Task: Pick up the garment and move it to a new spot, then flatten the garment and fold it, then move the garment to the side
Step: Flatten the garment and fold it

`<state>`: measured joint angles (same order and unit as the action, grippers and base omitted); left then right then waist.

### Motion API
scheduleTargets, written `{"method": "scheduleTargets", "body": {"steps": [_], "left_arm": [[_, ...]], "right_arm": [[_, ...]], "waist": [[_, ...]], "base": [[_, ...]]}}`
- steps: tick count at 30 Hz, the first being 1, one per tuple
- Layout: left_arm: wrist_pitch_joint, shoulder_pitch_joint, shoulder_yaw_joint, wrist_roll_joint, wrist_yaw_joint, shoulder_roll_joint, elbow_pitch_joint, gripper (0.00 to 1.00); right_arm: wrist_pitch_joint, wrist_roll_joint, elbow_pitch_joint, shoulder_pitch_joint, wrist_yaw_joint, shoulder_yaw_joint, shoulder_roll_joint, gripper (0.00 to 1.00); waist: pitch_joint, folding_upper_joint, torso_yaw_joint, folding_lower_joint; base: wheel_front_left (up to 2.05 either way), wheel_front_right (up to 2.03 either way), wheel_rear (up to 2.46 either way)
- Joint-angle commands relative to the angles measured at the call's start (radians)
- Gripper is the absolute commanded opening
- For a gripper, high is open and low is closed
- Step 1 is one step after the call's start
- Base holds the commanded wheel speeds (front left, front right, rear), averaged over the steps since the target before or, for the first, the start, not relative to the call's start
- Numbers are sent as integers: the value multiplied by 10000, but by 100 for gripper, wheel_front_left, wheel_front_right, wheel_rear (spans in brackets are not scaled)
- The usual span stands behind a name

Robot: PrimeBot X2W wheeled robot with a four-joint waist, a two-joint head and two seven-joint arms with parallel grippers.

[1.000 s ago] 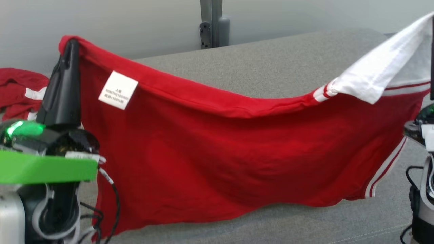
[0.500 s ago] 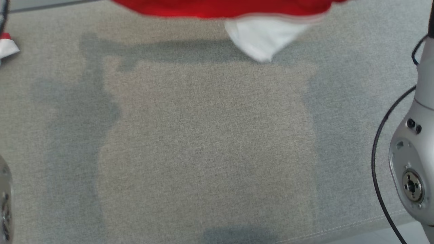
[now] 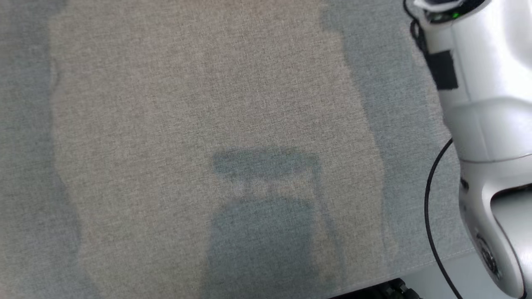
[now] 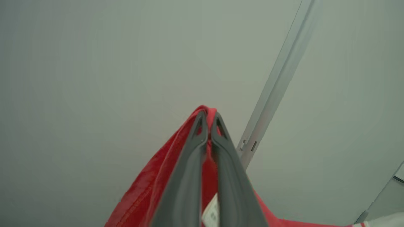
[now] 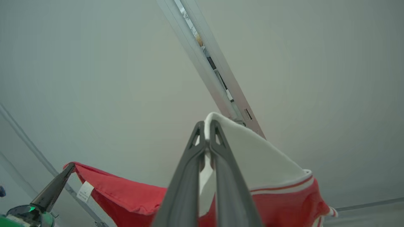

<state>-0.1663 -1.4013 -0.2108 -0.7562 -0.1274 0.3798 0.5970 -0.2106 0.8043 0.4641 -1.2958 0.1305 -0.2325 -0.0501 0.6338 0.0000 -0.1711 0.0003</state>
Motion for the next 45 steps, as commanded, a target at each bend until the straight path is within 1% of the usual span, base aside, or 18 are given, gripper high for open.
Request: {"method": "scheduleTargets", "body": {"steps": [1,3,7,9,14,16,20,23,25,29,33,34,40,42,45], "left_arm": [[-143,329,-154,-290,-37,171,-27,0],[-228,758,-327,-705,-39,307,-97,0],[-345,1499,-650,-1613,-42,665,-513,0],[-412,1837,-607,-2082,-41,797,-730,0],[-529,2877,-783,-2820,-39,1175,-1456,0],[-584,3520,-894,-2951,-39,1345,-1871,0],[-752,5141,-922,-3372,-38,1507,-2796,0],[-902,6584,-760,-3459,-36,1453,-3530,0],[-940,7569,-611,-3498,-32,1327,-3994,0],[-999,9732,-227,-3086,48,939,-4734,0],[-989,11738,225,-2531,39,257,-5151,0],[-988,12137,264,-2315,35,164,-5205,0],[-991,14096,626,-1339,4,-661,-5339,0],[-990,14600,803,-1194,-2,-992,-5526,0],[-980,15185,1097,-918,-15,-1275,-5970,0]], "right_arm": [[-123,130,-146,334,3,-180,-17,0],[-168,234,-357,776,3,-441,-42,0],[-222,510,-1031,1660,3,-795,-353,0],[-191,673,-1437,2063,3,-915,-528,0],[-90,990,-2470,3255,3,-1082,-947,0],[-84,1059,-2895,3853,3,-1070,-1193,0],[-129,1271,-3596,5343,3,-853,-1528,0],[-133,1465,-4088,6609,3,-684,-1706,0],[-145,1620,-4391,7468,3,-573,-1771,0],[-191,1802,-4877,9402,3,-306,-1861,0],[-141,2094,-5190,11147,3,-62,-1733,0],[-109,2150,-5250,11518,3,-11,-1723,0],[16,2399,-5832,13101,3,216,-1581,0],[97,2389,-6146,13509,3,278,-1605,0],[229,2338,-6741,14044,3,381,-1616,0]], "waist": [[788,0,-86,-3],[791,0,-8,-3],[616,0,152,-3],[465,0,213,-3],[-56,0,347,-3],[-322,0,413,-3],[-953,0,592,-3],[-1484,0,715,-3],[-1846,0,791,-3],[-2648,0,929,-3],[-3351,0,986,-3],[-3498,0,1004,-3],[-4297,0,983,-3],[-4497,0,947,-3],[-4599,0,913,-3]], "base": [[0,0,0],[0,0,0],[0,0,0],[0,0,0],[0,0,0],[0,0,0],[0,0,0],[0,0,0],[0,0,0],[0,0,0],[0,0,0],[0,0,0],[0,0,0],[0,0,0],[0,0,0]]}}
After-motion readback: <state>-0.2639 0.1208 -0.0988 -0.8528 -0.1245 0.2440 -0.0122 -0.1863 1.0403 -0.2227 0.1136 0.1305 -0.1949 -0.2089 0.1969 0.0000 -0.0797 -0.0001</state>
